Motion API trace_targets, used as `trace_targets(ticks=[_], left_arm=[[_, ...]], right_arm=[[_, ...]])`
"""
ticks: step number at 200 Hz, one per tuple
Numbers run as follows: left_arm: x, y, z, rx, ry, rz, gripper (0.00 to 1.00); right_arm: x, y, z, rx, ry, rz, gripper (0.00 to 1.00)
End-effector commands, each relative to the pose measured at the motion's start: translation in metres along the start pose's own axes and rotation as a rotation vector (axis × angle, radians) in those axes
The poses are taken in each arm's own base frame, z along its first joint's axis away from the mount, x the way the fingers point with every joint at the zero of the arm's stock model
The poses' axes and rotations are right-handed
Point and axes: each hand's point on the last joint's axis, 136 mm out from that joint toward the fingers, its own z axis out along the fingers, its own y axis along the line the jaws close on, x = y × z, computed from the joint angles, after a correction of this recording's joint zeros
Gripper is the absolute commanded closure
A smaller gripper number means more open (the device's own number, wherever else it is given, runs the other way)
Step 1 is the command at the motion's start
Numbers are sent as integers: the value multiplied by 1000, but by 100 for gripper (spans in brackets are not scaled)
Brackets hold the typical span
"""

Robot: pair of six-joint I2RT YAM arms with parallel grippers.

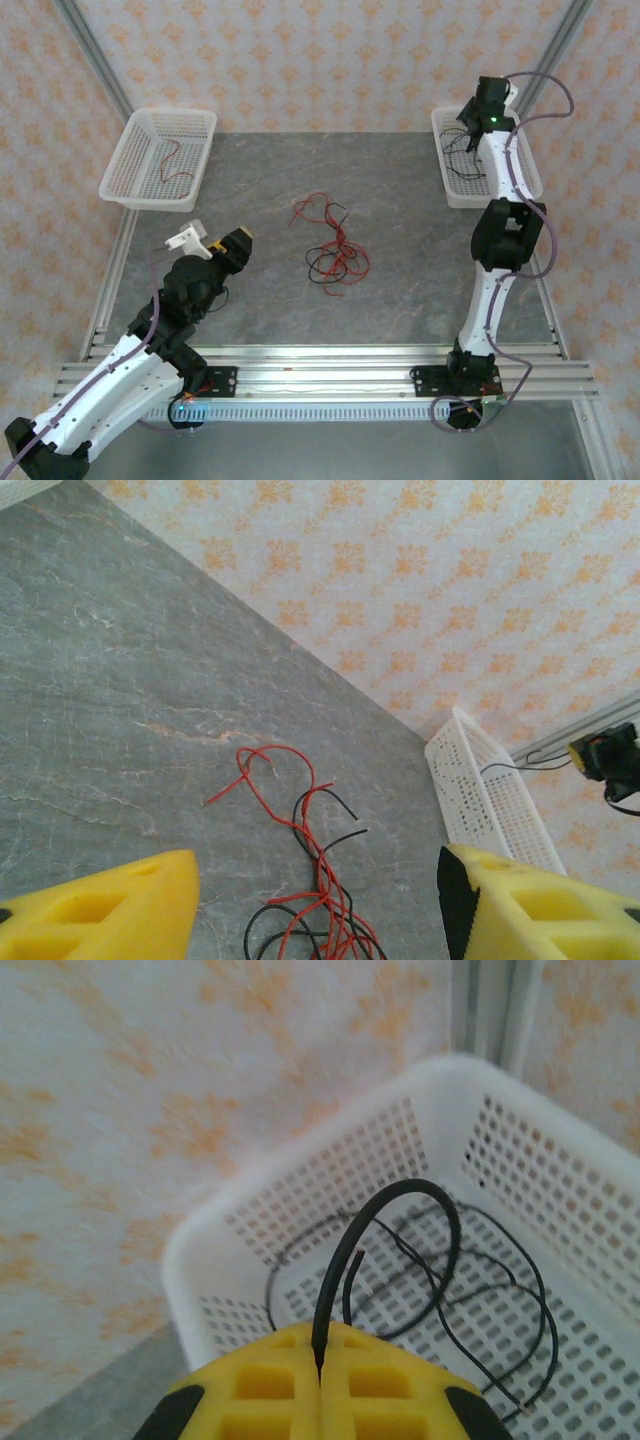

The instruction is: Untangle the cables

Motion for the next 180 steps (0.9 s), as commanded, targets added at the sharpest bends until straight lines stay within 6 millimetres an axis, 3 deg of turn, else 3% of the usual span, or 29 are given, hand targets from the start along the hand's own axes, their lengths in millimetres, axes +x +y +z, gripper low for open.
trace_targets(ticks=[1,65,76,104,134,155,180], left_arm=[[-4,2,-2,-43,20,6,37],[11,5,4,-78,95,20,37],[14,4,5,-74,115,23,37],[27,2,10,-65,178,27,37],[41,2,15,-72,229,40,37],[51,3,18,-82,259,60,37],[63,2,23,-99,293,88,37]], right_arm=[[22,-20,17,84,89,15,100],[81,-48,51,163,264,24,100],[87,-48,53,159,282,23,96],[87,-47,50,150,290,21,71],[73,-44,39,138,265,24,33],[64,-45,28,144,248,22,22],[54,-45,12,146,228,23,21]])
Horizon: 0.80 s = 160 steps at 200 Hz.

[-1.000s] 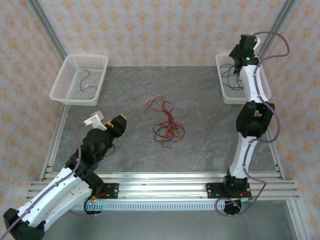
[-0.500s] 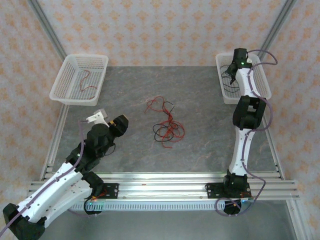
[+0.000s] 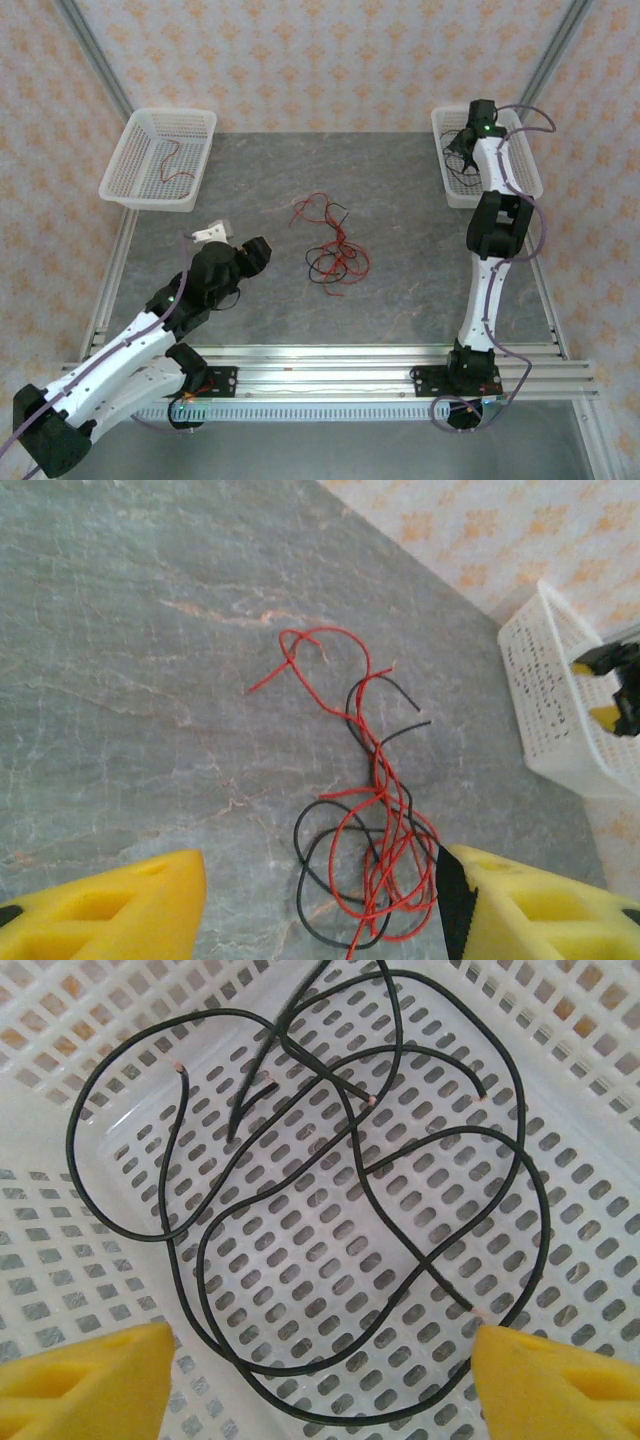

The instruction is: Untangle the cables

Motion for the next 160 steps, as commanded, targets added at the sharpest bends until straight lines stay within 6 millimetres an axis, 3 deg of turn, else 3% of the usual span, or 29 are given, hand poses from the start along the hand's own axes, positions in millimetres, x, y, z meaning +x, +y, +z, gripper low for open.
trace_targets(ticks=[1,34,53,82,132,160], left_arm=[[3,-12,1,11,25,16,37],[23,-14,17,-37,104,78,39],[35,-15,27,-64,149,114,41],[48,-20,42,-66,193,128,42],[51,-32,65,-88,212,143,43],[48,-48,94,-72,216,126,42]], right_arm=[[-27,-3,-50,-5,-75,16,21],[-30,-9,-88,-23,-115,24,21],[-18,-10,-117,-38,-158,-6,21],[25,-2,-152,-87,-178,-78,21],[117,10,-186,-230,-105,-185,23],[155,10,-202,-282,-86,-222,23]])
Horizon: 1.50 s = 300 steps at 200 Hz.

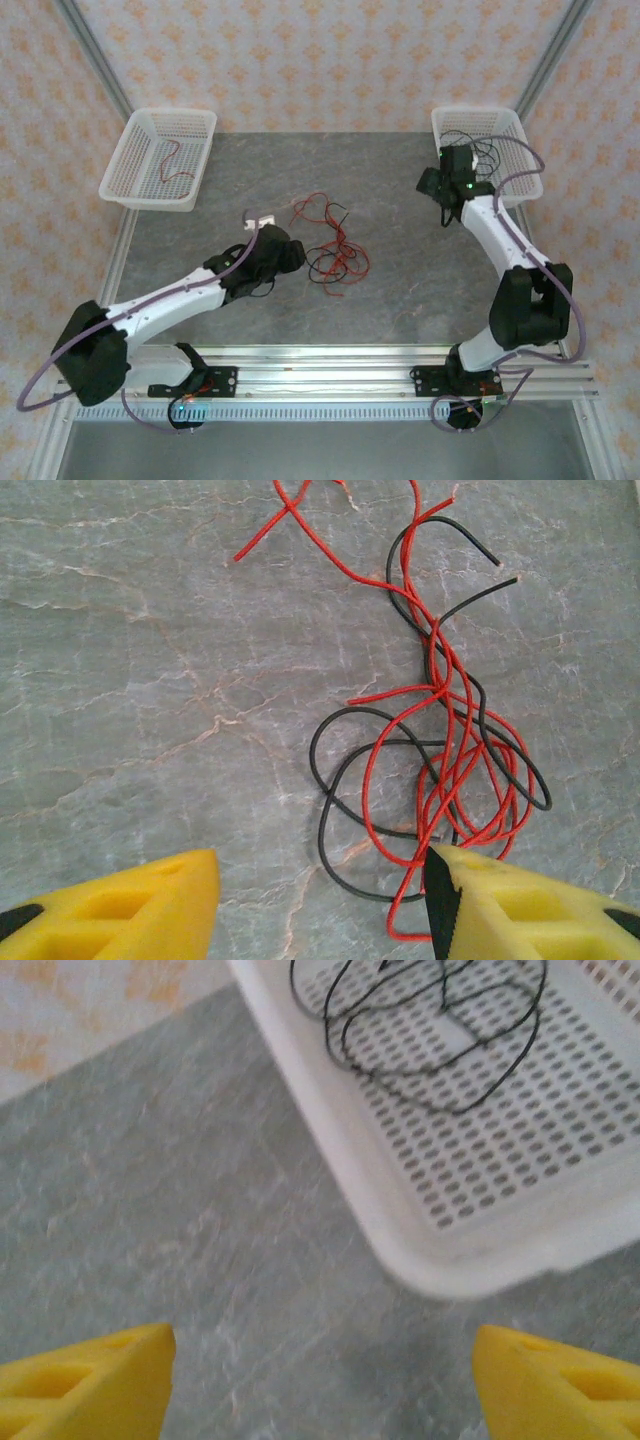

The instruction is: Untangle the cables

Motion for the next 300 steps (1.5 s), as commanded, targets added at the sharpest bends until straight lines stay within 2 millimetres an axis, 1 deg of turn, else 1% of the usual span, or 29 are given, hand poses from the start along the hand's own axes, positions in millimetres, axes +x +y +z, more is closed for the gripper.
trace_targets(ticks=[1,24,50,60,79,89,100,102,106,139,147,149,154,183,209,224,238,251,279,300], left_arm=[[-20,-27,15,59,-29,-14,42],[-31,-37,44,79,-19,-63,42],[-45,-38,77,63,-29,-116,43],[-49,-37,89,59,-30,-144,43],[-54,-29,110,43,-31,-205,43],[-55,-25,118,35,-33,-231,43],[-57,-19,126,17,-41,-251,43],[-57,-18,127,12,-44,-254,43],[-59,-17,129,6,-50,-258,43],[-67,-11,152,10,-60,-300,43],[-73,-14,153,29,-71,-314,43],[-69,-9,160,15,-63,-314,43],[-68,-7,165,9,-63,-319,43],[-83,1,180,-9,-111,-339,44],[-87,13,203,-26,-96,-370,46],[-91,14,214,-26,-91,-370,48],[-91,14,225,-36,-79,-356,52],[-92,12,232,-44,-70,-341,59],[-91,13,238,-59,-56,-326,82],[-91,14,238,-69,-56,-316,91]], right_arm=[[8,12,-19,-66,-47,-15,23],[29,15,-30,-102,-35,-20,23],[43,11,-40,-121,-32,-21,23],[48,7,-43,-117,-32,-21,23],[55,0,-48,-113,-34,-26,23],[59,-2,-49,-114,-31,-25,23],[66,-5,-47,-108,-17,-27,23],[63,-5,-52,-117,-31,-23,23],[63,-6,-54,-121,-37,-21,23],[68,-8,-58,-133,-37,-14,23],[68,-8,-58,-134,-36,-11,23],[69,-9,-58,-134,-35,-12,23],[69,-8,-59,-135,-36,-13,23],[72,-11,-61,-135,-36,-11,23],[74,-14,-62,-127,-33,-13,23],[75,-15,-63,-127,-35,-14,23],[76,-16,-65,-127,-38,-11,23],[77,-16,-65,-127,-36,-11,23],[76,-17,-67,-129,-39,-7,23],[77,-16,-67,-136,-37,-3,23]])
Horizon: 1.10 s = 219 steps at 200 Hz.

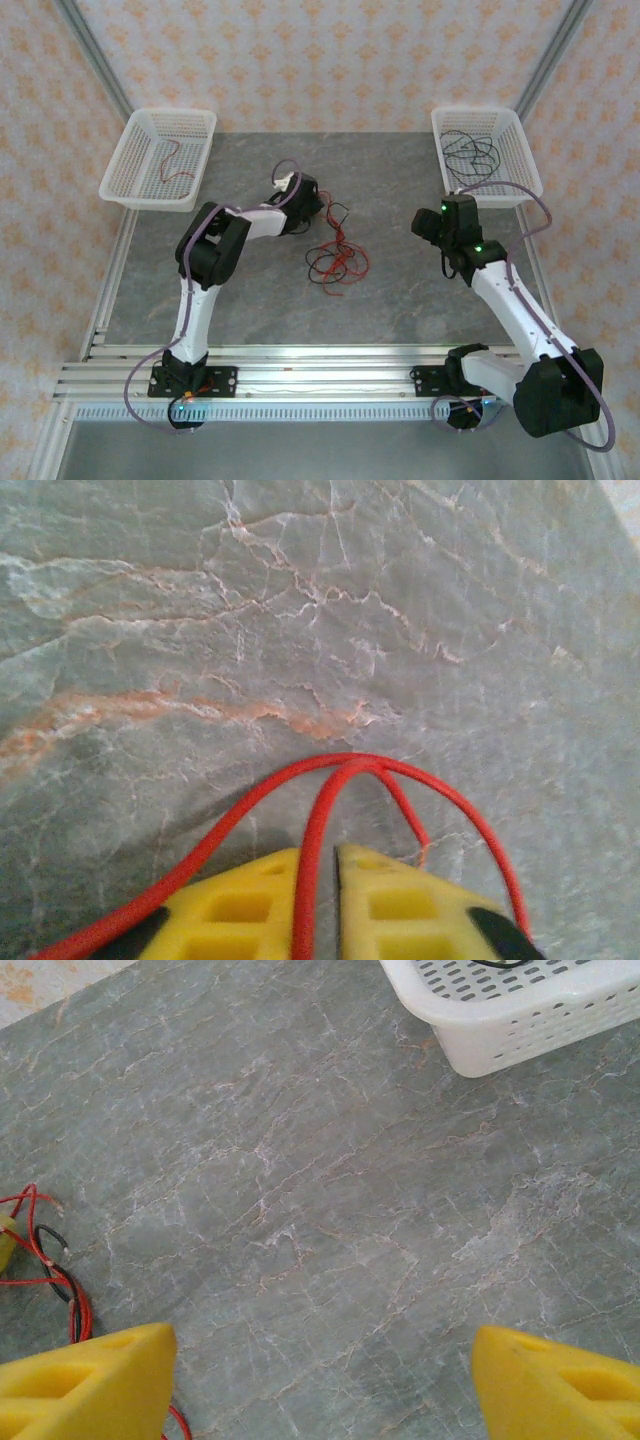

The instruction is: Untangle the cables

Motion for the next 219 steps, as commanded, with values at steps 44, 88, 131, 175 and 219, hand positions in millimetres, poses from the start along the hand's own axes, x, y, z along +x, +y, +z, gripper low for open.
trace_targets(ticks=[44,88,131,175,219], left_arm=[[-2,15,-2,-54,7,25,100],[-17,-16,-26,20,1,96,100],[-35,-59,-64,97,9,200,100],[-44,-83,-103,135,-5,254,100],[-44,-110,-140,209,-17,282,100]], right_arm=[[5,1,-4,-18,8,21,23],[16,8,-6,-79,44,50,23],[37,39,-6,-270,127,110,24],[53,74,-9,-466,196,167,24],[64,107,-10,-574,251,166,27]])
